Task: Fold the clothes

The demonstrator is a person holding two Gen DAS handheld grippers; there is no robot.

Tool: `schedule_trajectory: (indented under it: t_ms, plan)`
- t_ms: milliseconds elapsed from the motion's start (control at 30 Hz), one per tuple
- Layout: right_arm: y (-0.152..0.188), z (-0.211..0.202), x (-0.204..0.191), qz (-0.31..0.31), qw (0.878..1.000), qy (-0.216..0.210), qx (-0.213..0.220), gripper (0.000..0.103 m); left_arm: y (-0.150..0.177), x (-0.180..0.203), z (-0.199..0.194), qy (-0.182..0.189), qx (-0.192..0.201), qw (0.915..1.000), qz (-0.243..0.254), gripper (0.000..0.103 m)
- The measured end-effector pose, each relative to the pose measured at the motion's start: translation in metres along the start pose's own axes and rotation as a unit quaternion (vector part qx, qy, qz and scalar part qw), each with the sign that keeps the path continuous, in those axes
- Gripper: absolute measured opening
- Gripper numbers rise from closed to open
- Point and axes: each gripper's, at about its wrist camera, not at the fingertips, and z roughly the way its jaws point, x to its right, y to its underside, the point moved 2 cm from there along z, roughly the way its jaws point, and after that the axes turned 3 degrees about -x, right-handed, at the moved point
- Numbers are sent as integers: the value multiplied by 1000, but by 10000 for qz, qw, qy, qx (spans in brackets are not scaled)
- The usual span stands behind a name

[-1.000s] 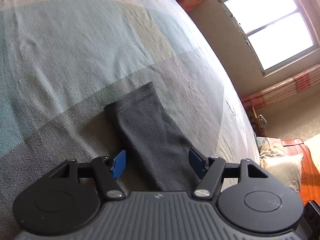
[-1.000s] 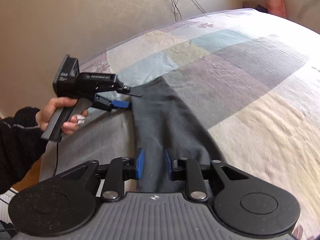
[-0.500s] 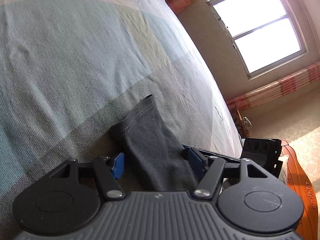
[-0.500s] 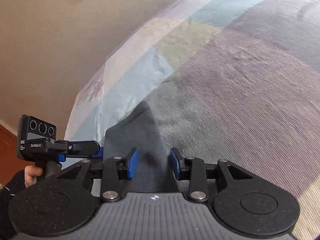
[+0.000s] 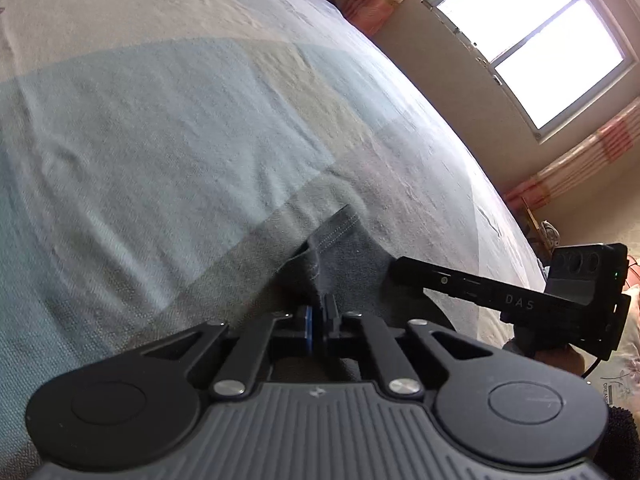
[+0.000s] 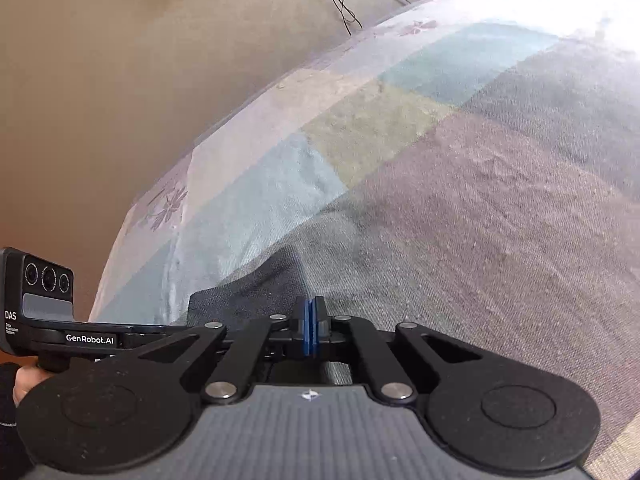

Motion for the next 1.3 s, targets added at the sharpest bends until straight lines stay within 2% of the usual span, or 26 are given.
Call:
schedule_trajectory:
  t_ms: [133, 200, 300, 333, 467, 533, 633, 733, 833, 933, 1033, 1133, 1233, 1300]
  plan:
    - [-17, -15, 1, -70, 9980, 496, 391, 2, -28, 10, 4, 45, 214, 9996, 198, 2]
    - [-22, -19, 6, 14, 9964, 701, 476, 2, -37, 9, 7, -63, 194, 9995, 261, 2]
    - [-14, -18, 10, 49, 9960, 837, 312, 5, -32, 0, 7, -434, 68, 9985, 333, 9]
    - [-9, -21, 9, -11, 9951, 934, 322, 9, -28, -2, 1, -631, 145, 9966, 505, 11]
    - [7, -63, 18, -16, 9945, 977, 380, 10, -18, -4, -33, -1145, 446, 9867, 1061, 9]
    - [18, -83, 20, -157, 9937, 1102, 144, 12, -15, 6, -43, -1046, 431, 9847, 1323, 10]
    - [47, -108, 22, -362, 9899, 1340, -277, 17, -4, 33, -45, -811, 207, 9793, 1841, 15]
    - [80, -124, 26, -441, 9850, 1569, -558, 17, 9, 52, -43, -595, -44, 9740, 2186, 18]
    - [104, -129, 23, -376, 9865, 1511, -513, 18, 19, 67, -36, -547, -207, 9704, 2345, 18]
    - [110, -131, 16, -361, 9879, 1451, -424, 18, 26, 76, -33, -573, -311, 9667, 2475, 18]
    - [113, -134, 8, -462, 9870, 1486, -406, 18, 31, 85, -32, -613, -322, 9594, 2734, 18]
    - [115, -147, 8, -313, 9877, 1521, -196, 17, 38, 95, -27, -435, -399, 9529, 2975, 19]
    - [120, -166, 12, -127, 9900, 1401, -16, 17, 51, 106, -16, -205, -505, 9422, 3306, 19]
    - [127, -167, 12, -167, 9893, 1443, -136, 17, 61, 110, -9, -80, -615, 9357, 3474, 21]
